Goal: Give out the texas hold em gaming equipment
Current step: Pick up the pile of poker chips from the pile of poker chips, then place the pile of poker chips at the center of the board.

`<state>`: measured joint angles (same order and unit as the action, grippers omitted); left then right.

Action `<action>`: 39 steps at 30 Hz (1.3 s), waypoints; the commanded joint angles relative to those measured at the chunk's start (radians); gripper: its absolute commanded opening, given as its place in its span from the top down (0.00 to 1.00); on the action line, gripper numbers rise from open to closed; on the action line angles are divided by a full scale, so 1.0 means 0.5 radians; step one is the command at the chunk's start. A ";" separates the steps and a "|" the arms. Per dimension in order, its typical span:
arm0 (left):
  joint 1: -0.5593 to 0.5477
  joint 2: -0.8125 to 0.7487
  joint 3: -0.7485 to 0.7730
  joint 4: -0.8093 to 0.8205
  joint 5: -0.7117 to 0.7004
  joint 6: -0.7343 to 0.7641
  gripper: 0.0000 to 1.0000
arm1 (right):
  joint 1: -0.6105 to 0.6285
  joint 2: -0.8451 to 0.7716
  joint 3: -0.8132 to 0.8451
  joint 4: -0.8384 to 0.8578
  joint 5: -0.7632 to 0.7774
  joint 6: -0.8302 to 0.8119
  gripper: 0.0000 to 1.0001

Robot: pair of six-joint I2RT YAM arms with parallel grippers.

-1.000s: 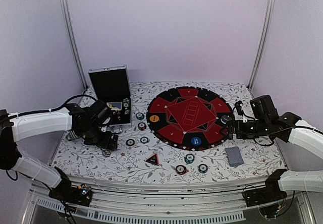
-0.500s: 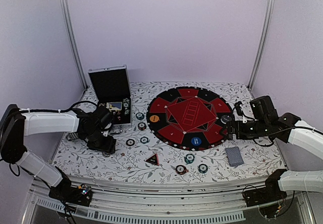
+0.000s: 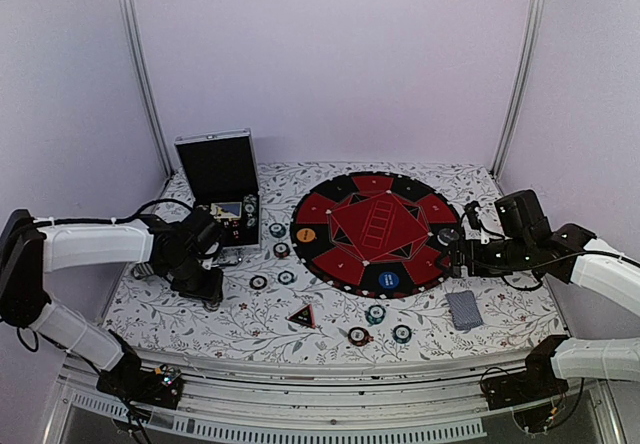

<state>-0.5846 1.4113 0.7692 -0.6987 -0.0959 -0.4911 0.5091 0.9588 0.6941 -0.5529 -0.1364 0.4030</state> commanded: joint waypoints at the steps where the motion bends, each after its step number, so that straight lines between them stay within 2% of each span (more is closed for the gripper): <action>1: 0.011 -0.059 0.009 -0.061 -0.055 -0.041 0.64 | -0.003 -0.006 -0.019 0.023 0.006 0.004 0.01; 3: 0.012 -0.075 0.012 -0.074 -0.070 -0.050 0.75 | -0.003 -0.006 -0.017 0.024 0.003 0.002 0.01; 5: 0.012 -0.090 0.023 -0.098 -0.084 -0.062 0.95 | -0.001 -0.007 -0.019 0.023 0.003 0.003 0.01; 6: 0.013 -0.101 0.032 -0.111 -0.099 -0.069 1.00 | -0.002 -0.008 -0.017 0.023 0.003 0.001 0.01; 13: 0.001 -0.243 0.237 -0.234 -0.179 -0.068 1.00 | -0.003 -0.006 -0.017 0.026 -0.001 0.001 0.01; 15: -0.050 -0.254 0.329 -0.224 -0.159 -0.020 1.00 | -0.003 -0.003 -0.017 0.026 0.000 -0.002 0.01; 17: -0.215 -0.206 0.465 -0.210 -0.147 0.063 1.00 | -0.003 -0.003 -0.017 0.026 0.003 -0.002 0.01; 22: -0.758 0.186 0.848 -0.199 -0.037 0.349 1.00 | -0.003 -0.003 -0.017 0.026 0.013 0.001 0.01; 25: -0.926 0.453 1.050 -0.103 0.061 0.494 1.00 | -0.002 0.003 -0.014 0.026 0.015 0.002 0.01; 30: -0.986 0.875 1.377 0.028 0.240 0.664 1.00 | -0.002 0.001 -0.014 0.026 0.020 0.001 0.01; 34: -1.004 1.246 1.601 0.027 0.238 0.789 1.00 | -0.003 -0.003 -0.014 0.023 0.036 0.007 0.01; 39: -1.007 1.475 1.729 -0.003 0.295 0.903 1.00 | -0.002 -0.019 -0.017 0.026 0.049 0.013 0.01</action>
<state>-1.0801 2.0968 1.5875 -0.6914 0.0078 -0.1169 0.5091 0.9596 0.6941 -0.5529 -0.1322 0.4034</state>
